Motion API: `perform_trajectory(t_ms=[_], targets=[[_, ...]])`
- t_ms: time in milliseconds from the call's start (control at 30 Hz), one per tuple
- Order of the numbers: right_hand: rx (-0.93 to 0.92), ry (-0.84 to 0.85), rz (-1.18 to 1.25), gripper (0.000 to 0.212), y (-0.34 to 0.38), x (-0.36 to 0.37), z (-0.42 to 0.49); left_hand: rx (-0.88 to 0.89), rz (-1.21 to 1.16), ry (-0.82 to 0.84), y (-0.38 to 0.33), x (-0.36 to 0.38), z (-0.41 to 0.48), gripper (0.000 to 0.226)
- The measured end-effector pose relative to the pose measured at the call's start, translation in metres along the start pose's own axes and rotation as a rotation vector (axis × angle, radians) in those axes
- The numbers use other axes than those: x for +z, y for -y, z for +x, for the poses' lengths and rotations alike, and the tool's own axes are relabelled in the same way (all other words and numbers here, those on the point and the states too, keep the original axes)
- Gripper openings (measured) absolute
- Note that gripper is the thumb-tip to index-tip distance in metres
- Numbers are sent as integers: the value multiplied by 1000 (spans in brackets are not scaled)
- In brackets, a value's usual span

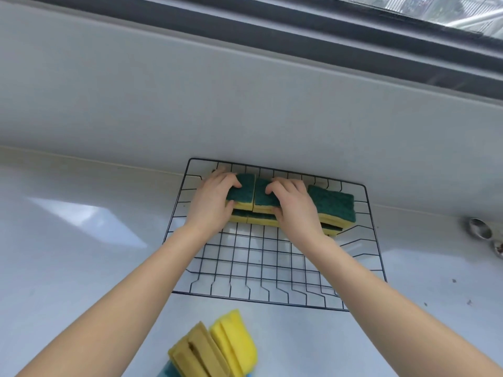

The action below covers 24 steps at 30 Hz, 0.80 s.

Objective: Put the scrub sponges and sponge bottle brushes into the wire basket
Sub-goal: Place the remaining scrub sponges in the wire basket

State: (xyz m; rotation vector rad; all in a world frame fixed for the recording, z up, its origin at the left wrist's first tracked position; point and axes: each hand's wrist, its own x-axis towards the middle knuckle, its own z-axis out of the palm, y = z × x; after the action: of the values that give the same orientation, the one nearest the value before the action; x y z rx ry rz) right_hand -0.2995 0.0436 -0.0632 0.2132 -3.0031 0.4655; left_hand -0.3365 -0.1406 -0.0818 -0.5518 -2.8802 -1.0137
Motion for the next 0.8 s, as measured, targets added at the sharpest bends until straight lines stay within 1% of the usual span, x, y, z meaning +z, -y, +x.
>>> perform_trajectory(t_ms=[67,200,300,400,467,567,600,633,667,733,800], targets=[[4,-14,-8,39,0,2,0,-3,33,10,-1,3,0,30],[13,-29,-37,40,0,5,0,60,166,1,2,10,-6,28],[32,-28,-54,41,3,7,-2,54,241,-35,0,11,-15,39],[9,-4,-97,42,8,2,-1,-8,284,-55,-11,7,-21,49],[0,48,-148,45,11,-3,1,-59,324,-4,-17,3,-23,52],[37,169,-193,52,17,-13,-2,-98,372,142,-25,-8,-22,59],[40,191,-192,57,19,-16,-7,-116,345,190,-29,-13,-23,62],[36,192,-176,60,23,-20,-14,-137,270,210,-33,-20,-26,64],[26,166,-141,61,27,-22,-23,-169,143,196,-38,-27,-32,65],[11,66,-23,54,39,-26,-48,-265,-190,95,-51,-44,-56,57],[-13,-28,108,46,50,-25,-78,-322,-440,-31,-63,-60,-94,35]])
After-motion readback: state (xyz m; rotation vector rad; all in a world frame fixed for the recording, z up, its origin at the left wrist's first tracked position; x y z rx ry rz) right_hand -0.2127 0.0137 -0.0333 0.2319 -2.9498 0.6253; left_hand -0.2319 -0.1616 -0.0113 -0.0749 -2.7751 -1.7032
